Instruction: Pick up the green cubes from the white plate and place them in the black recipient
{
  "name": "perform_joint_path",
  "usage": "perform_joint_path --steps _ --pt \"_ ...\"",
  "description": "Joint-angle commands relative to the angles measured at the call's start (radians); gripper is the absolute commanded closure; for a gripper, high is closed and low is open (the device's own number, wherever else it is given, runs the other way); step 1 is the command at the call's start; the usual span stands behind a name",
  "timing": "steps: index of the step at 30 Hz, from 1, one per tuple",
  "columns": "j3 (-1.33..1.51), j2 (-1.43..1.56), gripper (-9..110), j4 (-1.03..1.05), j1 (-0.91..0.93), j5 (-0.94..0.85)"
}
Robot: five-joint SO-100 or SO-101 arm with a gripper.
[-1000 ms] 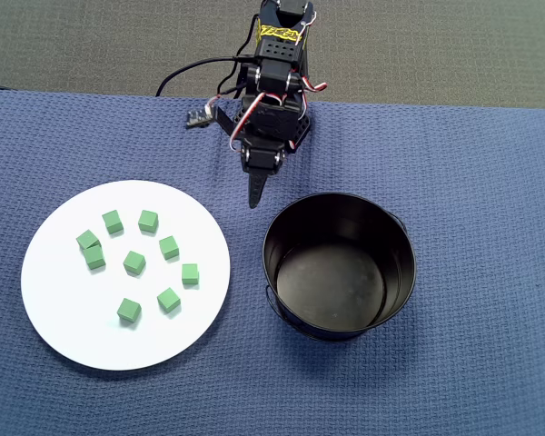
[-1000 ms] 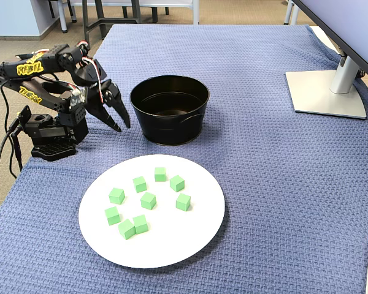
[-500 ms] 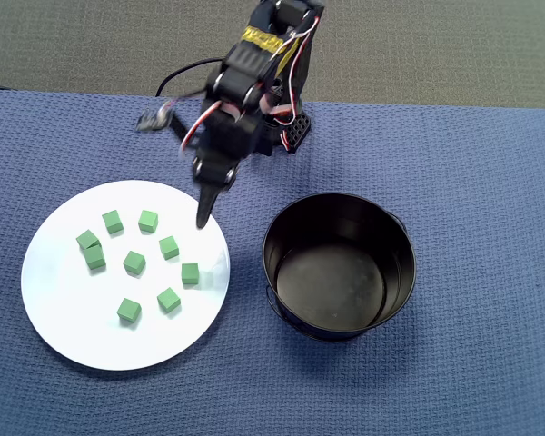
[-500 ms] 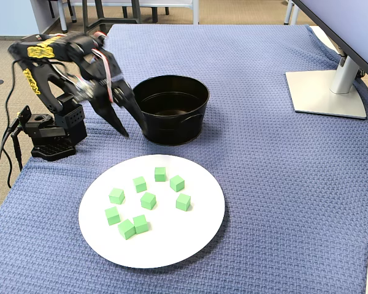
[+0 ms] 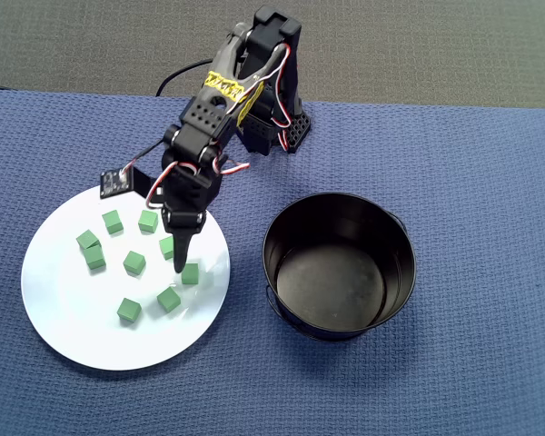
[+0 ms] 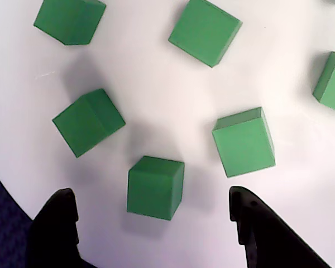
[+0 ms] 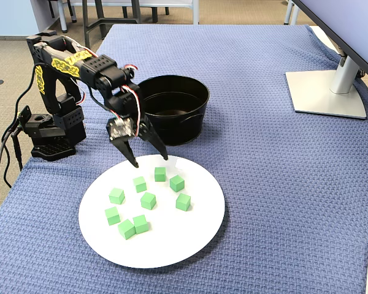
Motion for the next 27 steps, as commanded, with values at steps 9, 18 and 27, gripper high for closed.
perform_joint_path --steps 9,18,27 --pt "-0.147 -0.143 63 -0.002 -0.094 0.077" --pt "-0.078 -0.117 65 -0.023 -0.147 0.15" --pt "-0.074 -0.161 66 -0.054 -0.14 0.143"
